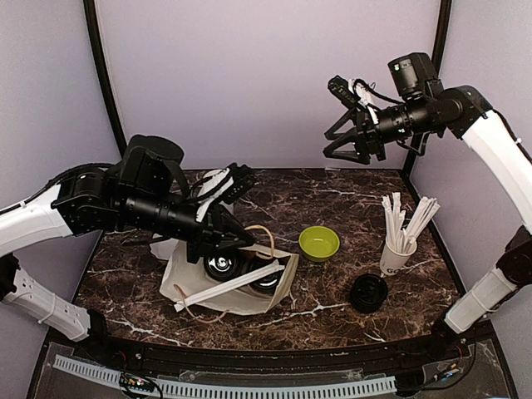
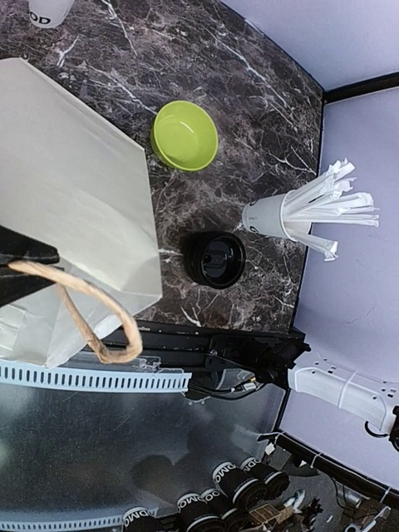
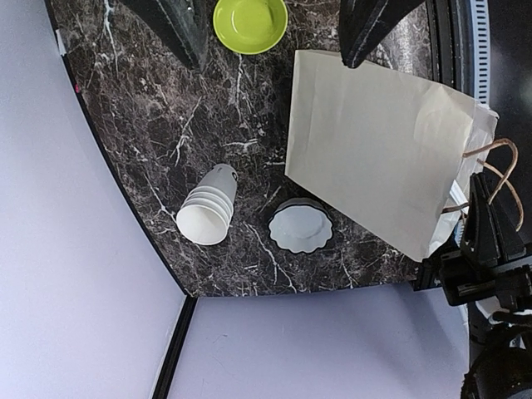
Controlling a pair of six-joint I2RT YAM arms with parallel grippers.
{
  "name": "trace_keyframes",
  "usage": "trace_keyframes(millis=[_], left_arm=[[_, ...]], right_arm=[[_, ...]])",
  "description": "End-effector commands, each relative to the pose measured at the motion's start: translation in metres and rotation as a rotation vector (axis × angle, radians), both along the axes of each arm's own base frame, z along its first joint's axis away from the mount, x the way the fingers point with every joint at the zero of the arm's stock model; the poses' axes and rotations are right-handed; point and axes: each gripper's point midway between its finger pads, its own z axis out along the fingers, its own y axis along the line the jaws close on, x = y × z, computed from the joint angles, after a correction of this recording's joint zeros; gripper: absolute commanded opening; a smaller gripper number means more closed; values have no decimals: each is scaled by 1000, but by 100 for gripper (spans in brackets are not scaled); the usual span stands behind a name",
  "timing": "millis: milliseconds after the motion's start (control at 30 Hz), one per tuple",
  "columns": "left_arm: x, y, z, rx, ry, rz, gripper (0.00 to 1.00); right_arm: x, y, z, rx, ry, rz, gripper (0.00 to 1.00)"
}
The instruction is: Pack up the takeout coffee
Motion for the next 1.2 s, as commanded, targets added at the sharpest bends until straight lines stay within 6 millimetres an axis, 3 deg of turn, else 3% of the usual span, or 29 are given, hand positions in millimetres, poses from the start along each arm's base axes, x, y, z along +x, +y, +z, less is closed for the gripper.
trace_keyframes(millis=[0,300,533,900,1000,1100,1167], left_arm=[[-3,13,12,-35,1,43,0],[18,19,32,-66,-163,111,0],[82,25,64,-78,-337,340,0],[181,28,50,-22,-314,536,0],[196,30,56,-34,-321,570,0],[202,31,57,-35,-330,583,28],[204,34,63,-39,-333,595,46]], right_arm=[[1,-2,-1,3,1,-8,54],[8,-2,-6,-18,0,-32,56],[15,-6,-12,-42,-11,-67,57],[51,-37,-21,-46,20,-235,72],[63,-50,-20,-29,7,-308,83],[91,-73,-13,9,-47,-461,98],[109,-95,-10,38,-65,-570,98]])
